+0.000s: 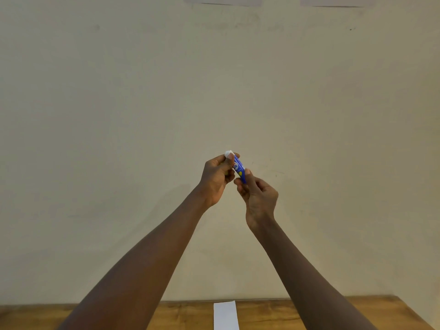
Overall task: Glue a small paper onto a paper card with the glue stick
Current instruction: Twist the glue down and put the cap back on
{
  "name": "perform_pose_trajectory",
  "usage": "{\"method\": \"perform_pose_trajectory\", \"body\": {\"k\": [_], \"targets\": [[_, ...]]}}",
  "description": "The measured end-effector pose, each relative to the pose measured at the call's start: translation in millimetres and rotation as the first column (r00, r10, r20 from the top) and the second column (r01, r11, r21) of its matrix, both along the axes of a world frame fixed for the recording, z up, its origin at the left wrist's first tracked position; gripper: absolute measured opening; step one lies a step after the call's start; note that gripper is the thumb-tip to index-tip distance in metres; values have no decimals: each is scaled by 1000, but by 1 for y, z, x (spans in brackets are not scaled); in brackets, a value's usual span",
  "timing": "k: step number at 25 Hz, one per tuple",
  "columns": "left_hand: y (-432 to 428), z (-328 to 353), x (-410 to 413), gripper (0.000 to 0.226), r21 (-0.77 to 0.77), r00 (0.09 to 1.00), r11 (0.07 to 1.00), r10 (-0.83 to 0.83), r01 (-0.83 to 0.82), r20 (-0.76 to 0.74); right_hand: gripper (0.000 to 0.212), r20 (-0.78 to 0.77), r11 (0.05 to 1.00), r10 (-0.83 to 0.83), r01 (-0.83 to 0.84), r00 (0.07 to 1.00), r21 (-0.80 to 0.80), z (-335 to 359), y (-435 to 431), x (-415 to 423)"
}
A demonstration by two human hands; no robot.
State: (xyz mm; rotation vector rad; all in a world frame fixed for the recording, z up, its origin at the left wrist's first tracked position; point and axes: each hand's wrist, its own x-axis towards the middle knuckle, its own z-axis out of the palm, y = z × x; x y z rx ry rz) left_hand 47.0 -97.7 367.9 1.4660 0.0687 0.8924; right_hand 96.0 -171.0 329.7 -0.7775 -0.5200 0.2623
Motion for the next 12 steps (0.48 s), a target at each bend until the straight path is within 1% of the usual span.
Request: {"method": "perform_pose_trajectory", "body": {"k": [1,2,3,4,5,6,8,9,12], "targets": [[1,-1,0,23,-39,1000,999,-7,8,10,22,16,1000,-17,17,1000,7,0,0,0],[3,-2,0,23,-69,1000,997,-17,18,21,28,5,1000,-1,1,1000,-29,1,-1,1],[4,-3,-1,23,-84,999,996,-31,33,29,36,-47,994,46,-51,998,-95,3,-2,2],[5,-2,-2,23,-84,998,995,-45,48,31,47,-119,976,123,-142,985,-167,4,-4,3],[6,-2,-3,23,-73,998,996,-55,56,26,54,-187,947,200,-239,962,-217,6,-6,4],[6,-3,-3,23,-57,998,997,-53,54,16,52,-234,924,247,-302,940,-235,7,-8,5],[7,-4,-3,23,-34,999,999,-36,37,3,36,-265,923,279,-334,923,-190,7,-10,6],[7,-4,-3,23,-27,1000,999,-24,24,0,29,-252,938,275,-316,928,-142,6,-9,6],[4,-5,2,22,-39,999,999,30,-29,14,11,-158,984,176,-175,972,21,3,-5,5]]}}
